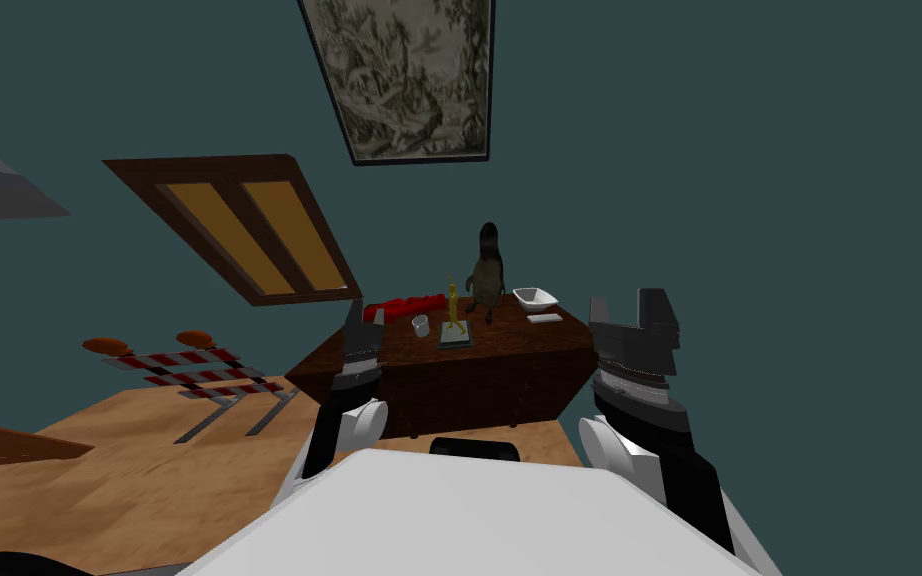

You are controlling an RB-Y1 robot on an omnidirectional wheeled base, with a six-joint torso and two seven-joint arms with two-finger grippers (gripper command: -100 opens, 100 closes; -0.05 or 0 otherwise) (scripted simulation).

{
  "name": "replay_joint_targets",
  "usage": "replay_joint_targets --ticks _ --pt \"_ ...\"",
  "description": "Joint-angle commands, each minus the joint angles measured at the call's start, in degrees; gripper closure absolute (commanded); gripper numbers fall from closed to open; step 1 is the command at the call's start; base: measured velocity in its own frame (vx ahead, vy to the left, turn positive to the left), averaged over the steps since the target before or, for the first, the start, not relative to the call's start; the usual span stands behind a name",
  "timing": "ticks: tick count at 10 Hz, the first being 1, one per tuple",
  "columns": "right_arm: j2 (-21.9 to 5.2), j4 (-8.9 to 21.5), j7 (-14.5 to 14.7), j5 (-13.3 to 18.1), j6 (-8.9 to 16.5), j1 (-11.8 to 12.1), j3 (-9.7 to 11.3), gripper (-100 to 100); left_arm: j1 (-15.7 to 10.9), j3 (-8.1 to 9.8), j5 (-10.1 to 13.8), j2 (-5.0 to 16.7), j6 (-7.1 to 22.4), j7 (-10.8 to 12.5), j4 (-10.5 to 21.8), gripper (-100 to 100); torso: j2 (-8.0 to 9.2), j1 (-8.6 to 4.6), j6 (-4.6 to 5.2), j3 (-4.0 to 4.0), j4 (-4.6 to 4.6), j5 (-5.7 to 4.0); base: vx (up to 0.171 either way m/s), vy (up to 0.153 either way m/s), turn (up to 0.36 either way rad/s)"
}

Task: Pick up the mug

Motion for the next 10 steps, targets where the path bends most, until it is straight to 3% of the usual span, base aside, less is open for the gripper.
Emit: replay_joint_targets --ticks 1,6,10 --pt "0.0 0.0 0.0 0.0 0.0 0.0 0.0 0 -0.8 0.77 0.3 2.6 2.5 0.3 0.5 -100 0.00 0.00 0.00 0.00 0.00 0.00 -0.014 0.015 -0.020" --pt "0.0 0.0 0.0 0.0 0.0 0.0 0.0 0 -3.6 3.38 0.9 7.1 9.8 1.1 2.0 -100 0.10 0.14 0.00 0.06 0.02 0.03 -0.032 0.033 -0.018" --pt "0.0 0.0 0.0 0.0 0.0 0.0 0.0 0 -5.6 5.18 1.3 9.4 16.0 1.5 3.0 -100 0.08 0.17 0.00 0.05 0.02 0.04 -0.026 0.041 -0.011"
